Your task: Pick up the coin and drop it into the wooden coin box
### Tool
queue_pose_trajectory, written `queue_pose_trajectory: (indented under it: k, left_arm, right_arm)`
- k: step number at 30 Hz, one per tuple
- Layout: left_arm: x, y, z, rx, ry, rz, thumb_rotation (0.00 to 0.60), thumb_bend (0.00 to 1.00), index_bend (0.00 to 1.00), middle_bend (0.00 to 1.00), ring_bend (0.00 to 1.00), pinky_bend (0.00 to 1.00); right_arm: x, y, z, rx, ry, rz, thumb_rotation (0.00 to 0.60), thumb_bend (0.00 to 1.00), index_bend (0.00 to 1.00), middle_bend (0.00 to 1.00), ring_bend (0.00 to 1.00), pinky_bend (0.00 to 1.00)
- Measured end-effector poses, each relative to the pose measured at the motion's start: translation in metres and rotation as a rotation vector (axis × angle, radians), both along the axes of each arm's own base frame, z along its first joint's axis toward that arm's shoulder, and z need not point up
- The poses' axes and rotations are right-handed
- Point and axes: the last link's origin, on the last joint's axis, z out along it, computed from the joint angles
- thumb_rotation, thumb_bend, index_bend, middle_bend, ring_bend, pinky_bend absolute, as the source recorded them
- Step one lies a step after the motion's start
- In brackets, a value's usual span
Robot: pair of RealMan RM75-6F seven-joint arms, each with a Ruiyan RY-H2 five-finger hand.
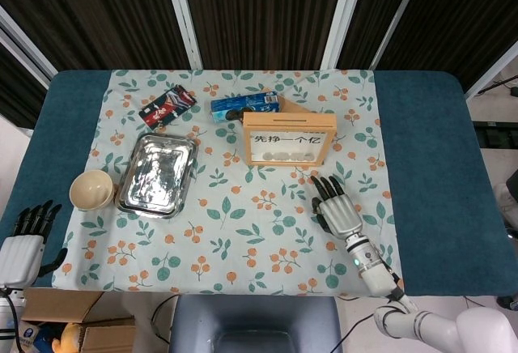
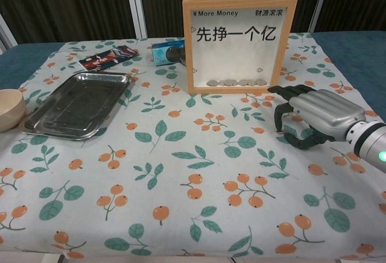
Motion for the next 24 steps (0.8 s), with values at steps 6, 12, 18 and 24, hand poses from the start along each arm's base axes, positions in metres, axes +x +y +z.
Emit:
queue_pose_trajectory:
  k: [6, 12, 18, 24]
  left_arm:
    - [0.0010, 0.0013, -0.0010, -0.001, -0.003, -0.007, 0.600, 0.31, 0.00, 0.00, 0.00, 0.00]
    - [0.0007, 0.0015, -0.0018, -0.003, -0.006, -0.008, 0.600, 0.31, 0.00, 0.00, 0.00, 0.00]
    - [0.0005, 0.0014, -0.0018, -0.002, -0.007, -0.010, 0.600, 0.31, 0.00, 0.00, 0.00, 0.00]
    - [0.0002, 0.0012, -0.0019, -0.003, -0.006, -0.008, 0.600, 0.31, 0.00, 0.00, 0.00, 0.00]
  right_arm:
    - [-0.0013, 0.0018, 0.0009, -0.009, -0.003, 0.007, 0.600, 0.55, 0.67, 0.04, 0.00, 0.00]
    - [-0.0016, 0.0017, 0.0011, -0.014, -0.005, 0.006, 0.600, 0.55, 0.70, 0.04, 0.00, 0.00]
    - [-0.0015, 0.0021, 0.0008, -0.017, -0.007, 0.006, 0.600, 0.55, 0.74, 0.05, 0.00, 0.00]
    - [-0.0015, 0.0022, 0.0007, -0.017, -0.007, 0.007, 0.600, 0.55, 0.72, 0.05, 0.00, 0.00]
